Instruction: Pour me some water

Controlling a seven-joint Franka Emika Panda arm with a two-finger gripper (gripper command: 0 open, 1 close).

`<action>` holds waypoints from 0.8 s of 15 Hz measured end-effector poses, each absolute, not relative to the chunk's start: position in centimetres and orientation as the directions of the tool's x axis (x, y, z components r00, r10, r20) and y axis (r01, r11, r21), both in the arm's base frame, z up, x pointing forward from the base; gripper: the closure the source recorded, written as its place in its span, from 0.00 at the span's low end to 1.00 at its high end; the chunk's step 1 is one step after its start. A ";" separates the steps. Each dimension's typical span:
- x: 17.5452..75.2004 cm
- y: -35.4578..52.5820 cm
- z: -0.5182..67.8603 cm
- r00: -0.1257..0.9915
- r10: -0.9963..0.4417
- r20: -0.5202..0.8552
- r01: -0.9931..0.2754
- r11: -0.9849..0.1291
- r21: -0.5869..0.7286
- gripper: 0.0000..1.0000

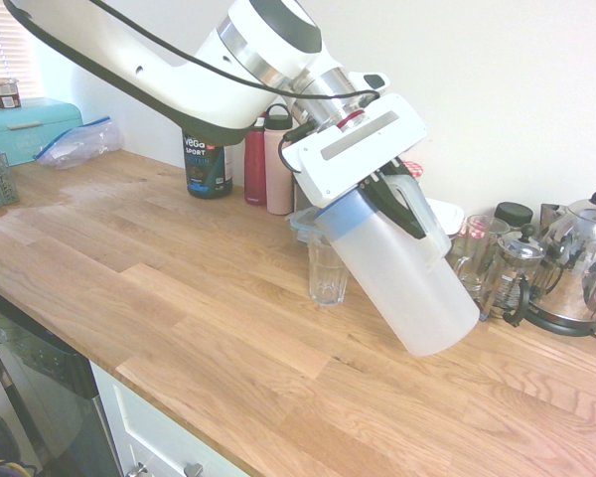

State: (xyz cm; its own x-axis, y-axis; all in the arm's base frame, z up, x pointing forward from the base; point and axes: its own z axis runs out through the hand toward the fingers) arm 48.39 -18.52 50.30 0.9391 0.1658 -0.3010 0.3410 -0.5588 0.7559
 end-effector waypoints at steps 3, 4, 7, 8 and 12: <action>48.6 -18.1 50.5 0.941 0.167 -0.294 0.337 -0.530 0.778 1.00; 48.8 -17.8 50.6 0.942 0.170 -0.290 0.336 -0.520 0.785 1.00; 49.2 -16.9 50.6 0.943 0.172 -0.283 0.332 -0.497 0.802 1.00; 49.2 -16.7 50.5 0.944 0.172 -0.283 0.331 -0.494 0.804 1.00; 49.2 -16.5 50.5 0.947 0.168 -0.273 0.321 -0.497 0.806 1.00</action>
